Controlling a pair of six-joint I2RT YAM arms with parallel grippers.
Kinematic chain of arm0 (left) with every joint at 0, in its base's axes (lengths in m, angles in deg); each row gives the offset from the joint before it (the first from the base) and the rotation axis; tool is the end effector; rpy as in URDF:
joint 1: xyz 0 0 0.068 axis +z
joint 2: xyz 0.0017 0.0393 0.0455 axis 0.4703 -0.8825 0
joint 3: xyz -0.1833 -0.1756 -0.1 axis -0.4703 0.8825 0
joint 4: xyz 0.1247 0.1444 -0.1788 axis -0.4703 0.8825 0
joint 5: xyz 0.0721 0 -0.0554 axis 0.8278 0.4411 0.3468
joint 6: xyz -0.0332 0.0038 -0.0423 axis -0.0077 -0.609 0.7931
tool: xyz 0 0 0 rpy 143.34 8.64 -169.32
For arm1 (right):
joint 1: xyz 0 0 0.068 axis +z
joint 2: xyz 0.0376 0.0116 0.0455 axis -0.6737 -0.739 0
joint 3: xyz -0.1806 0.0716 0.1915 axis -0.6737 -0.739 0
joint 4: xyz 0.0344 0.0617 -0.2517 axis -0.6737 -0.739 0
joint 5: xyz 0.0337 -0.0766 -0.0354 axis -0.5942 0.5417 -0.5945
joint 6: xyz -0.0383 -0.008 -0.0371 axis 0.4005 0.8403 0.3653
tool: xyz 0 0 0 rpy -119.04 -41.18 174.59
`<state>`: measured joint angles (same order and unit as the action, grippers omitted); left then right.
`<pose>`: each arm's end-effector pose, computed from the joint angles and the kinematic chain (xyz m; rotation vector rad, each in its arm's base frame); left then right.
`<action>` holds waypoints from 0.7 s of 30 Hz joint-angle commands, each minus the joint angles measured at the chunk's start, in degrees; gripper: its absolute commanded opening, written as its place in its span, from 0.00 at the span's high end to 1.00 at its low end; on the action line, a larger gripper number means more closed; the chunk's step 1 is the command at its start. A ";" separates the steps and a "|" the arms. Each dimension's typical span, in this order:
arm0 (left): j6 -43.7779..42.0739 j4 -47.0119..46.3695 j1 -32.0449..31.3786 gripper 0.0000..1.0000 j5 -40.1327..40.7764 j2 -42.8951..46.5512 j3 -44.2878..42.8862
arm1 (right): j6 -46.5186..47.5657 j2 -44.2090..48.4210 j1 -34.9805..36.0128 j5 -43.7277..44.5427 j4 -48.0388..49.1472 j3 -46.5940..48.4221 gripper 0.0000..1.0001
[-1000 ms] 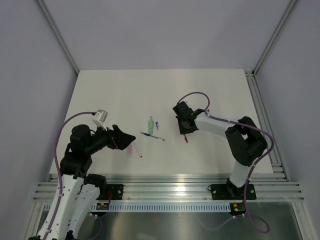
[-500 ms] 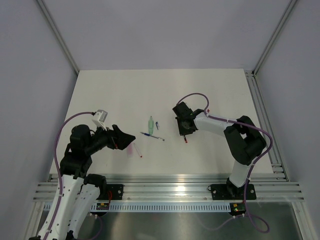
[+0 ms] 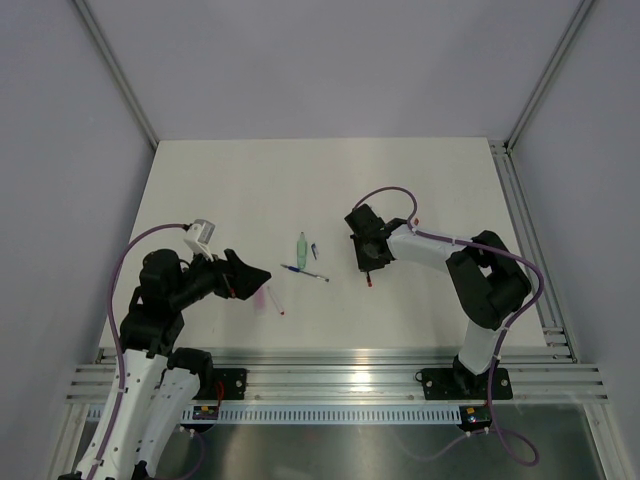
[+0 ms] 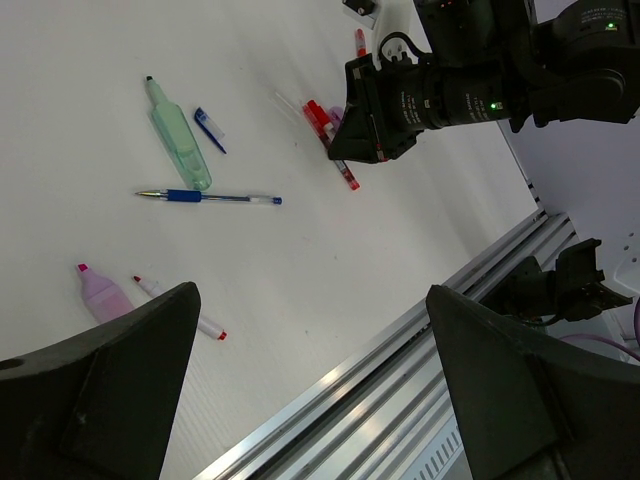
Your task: Insert the pens into the pen caps
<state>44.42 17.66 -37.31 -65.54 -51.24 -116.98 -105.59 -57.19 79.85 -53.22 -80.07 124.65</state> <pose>0.1169 -0.0389 0.2920 0.1433 1.9963 -0.9427 0.2836 0.2100 0.1588 -0.3414 2.6743 0.0772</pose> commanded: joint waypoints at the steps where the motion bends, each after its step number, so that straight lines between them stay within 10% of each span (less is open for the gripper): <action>1: 0.27 -3.86 0.38 0.01 -1.88 0.34 0.59 | -0.47 0.42 0.03 -0.71 1.45 0.70 0.80; 10: 0.71 -4.12 0.47 0.01 -2.41 -0.27 0.68 | -0.65 0.34 0.03 -0.53 1.63 0.70 0.99; 21: 2.11 -5.26 0.29 0.01 -4.95 -3.17 0.85 | -1.70 11.66 0.47 0.35 6.45 -4.21 1.00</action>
<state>45.34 15.91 -37.29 -67.93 -53.63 -116.20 -106.40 -52.14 79.87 -53.52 -77.49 121.53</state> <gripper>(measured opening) 0.984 0.111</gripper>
